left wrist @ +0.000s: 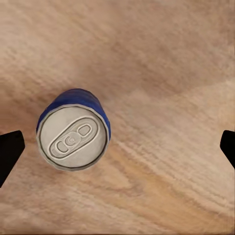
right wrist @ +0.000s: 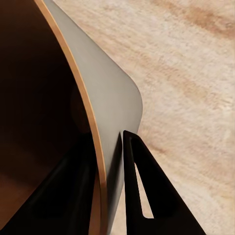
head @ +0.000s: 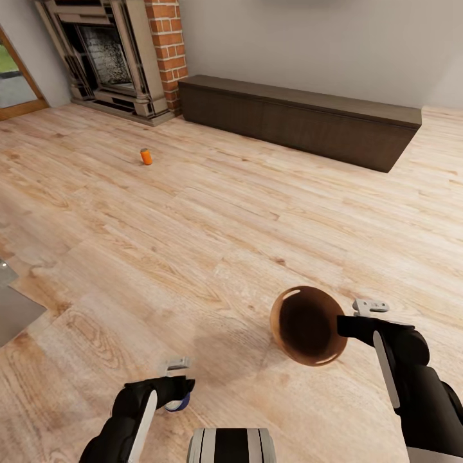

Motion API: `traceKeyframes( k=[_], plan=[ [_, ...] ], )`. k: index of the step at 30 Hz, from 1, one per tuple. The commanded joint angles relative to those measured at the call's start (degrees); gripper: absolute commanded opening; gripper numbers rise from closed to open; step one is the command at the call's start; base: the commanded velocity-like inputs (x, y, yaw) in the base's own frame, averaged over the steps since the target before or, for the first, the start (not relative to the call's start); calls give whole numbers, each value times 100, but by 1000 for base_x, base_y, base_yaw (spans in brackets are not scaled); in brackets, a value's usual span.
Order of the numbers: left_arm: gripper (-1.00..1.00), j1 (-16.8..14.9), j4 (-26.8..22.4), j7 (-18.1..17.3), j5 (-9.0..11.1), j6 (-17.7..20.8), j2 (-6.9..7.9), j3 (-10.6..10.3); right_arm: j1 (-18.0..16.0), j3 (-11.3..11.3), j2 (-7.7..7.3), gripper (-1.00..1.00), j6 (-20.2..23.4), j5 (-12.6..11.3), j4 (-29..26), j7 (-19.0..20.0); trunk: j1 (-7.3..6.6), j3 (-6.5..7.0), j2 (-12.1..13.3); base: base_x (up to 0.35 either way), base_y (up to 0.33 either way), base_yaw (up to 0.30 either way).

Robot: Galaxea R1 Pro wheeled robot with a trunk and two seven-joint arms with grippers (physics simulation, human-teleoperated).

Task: Put the three can of soda from the living room inside the tash can in the kitchen.

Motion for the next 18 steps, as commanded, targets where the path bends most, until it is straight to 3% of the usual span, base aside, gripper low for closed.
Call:
traceKeyframes(
  k=[1, 6, 9, 15, 18],
  plan=[
    [100, -83, 156, 38, 8, -49, 0, 0, -2, 0, 1, -100, 2, -44, -1, 20, -1, 0, 0, 0, 0, 0],
    [100, -513, 1052, 120, 18, -447, -1, 8, -4, 0, 3, -100, 2, -44, -1, 20, -1, 0, 0, 0, 0, 0],
    [100, -639, 1327, 138, 2, -564, 2, 3, -5, 5, 6, -100, 2, -44, -1, 20, -1, 0, 0, 0, 0, 0],
    [100, -669, 1399, 161, -27, -602, 15, 15, -6, 8, 7, -100, 2, -44, -1, 20, -1, 0, 0, 0, 0, 0],
    [100, -672, 1439, 414, -29, -616, 71, 48, -4, 9, 7, -100, 2, -44, -1, 20, -1, 0, 0, 0, 0, 0]
  ],
)
